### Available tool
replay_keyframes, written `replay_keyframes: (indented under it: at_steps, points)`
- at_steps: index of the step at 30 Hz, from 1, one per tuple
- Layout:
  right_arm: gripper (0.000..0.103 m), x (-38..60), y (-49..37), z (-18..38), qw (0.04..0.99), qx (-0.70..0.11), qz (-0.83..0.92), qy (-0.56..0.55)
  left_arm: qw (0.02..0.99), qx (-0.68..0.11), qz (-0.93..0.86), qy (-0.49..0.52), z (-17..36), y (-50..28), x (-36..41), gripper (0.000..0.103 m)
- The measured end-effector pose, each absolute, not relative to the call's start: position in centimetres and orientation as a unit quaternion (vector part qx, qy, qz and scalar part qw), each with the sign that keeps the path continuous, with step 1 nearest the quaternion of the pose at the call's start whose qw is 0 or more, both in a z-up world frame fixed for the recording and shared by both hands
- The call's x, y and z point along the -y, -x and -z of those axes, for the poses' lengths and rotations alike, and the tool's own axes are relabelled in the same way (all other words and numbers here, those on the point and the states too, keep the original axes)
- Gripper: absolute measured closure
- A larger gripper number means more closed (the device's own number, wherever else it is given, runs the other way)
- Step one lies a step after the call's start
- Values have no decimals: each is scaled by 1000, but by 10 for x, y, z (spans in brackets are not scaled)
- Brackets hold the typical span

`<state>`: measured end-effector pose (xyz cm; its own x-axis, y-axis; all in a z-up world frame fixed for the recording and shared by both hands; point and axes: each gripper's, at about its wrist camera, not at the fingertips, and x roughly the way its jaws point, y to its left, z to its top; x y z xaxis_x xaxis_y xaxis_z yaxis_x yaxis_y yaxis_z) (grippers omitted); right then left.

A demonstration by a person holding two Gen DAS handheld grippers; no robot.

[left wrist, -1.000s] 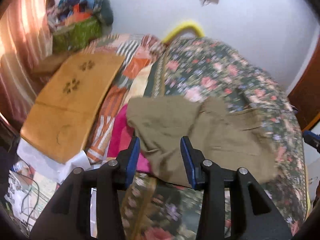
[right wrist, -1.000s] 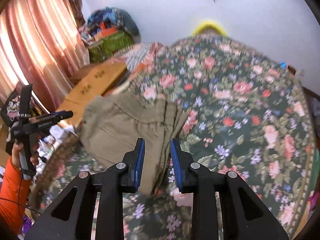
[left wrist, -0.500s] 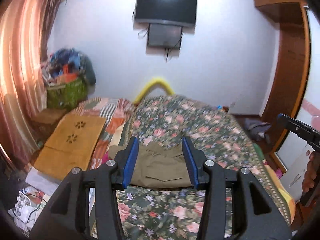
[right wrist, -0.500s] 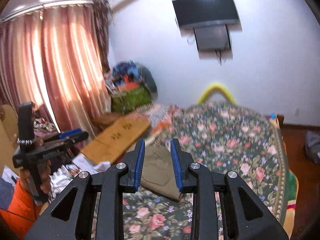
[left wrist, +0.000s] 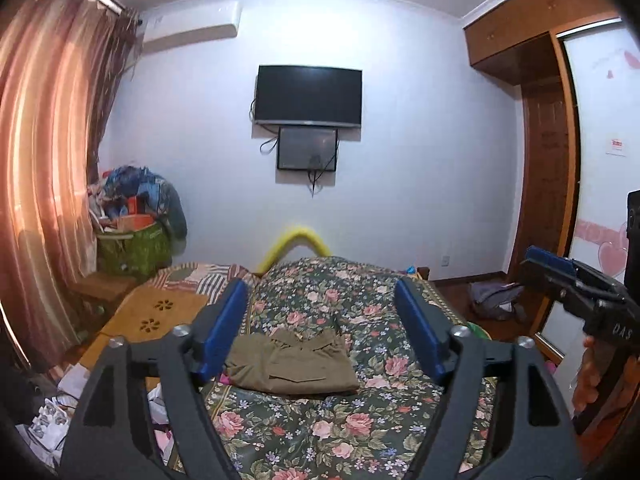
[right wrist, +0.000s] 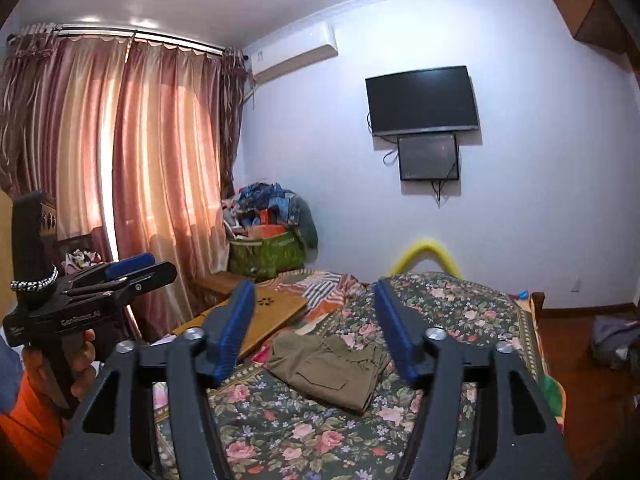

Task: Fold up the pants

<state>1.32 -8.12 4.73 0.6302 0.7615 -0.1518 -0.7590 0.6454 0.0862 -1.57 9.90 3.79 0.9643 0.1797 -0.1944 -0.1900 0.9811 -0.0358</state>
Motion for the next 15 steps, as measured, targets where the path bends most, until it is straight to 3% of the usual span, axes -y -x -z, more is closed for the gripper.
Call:
replay_keyframes:
  at_steps: [2, 7, 10, 15]
  points:
    - [25, 81, -8, -46, 907, -81, -414, -10, 991, -94, -90, 26, -37, 20, -94, 14]
    - [13, 85, 0, -46, 909, -75, -411, -15, 991, -88, -95, 26, -35, 30, -84, 0]
    - [1, 88, 1, -47, 914, -70, -400, -18, 991, -85, -94, 32, -33, 34, -83, 0]
    - [0, 90, 5, -43, 921, -64, -383, -18, 991, -86, -99, 30, -29, 35, -84, 0]
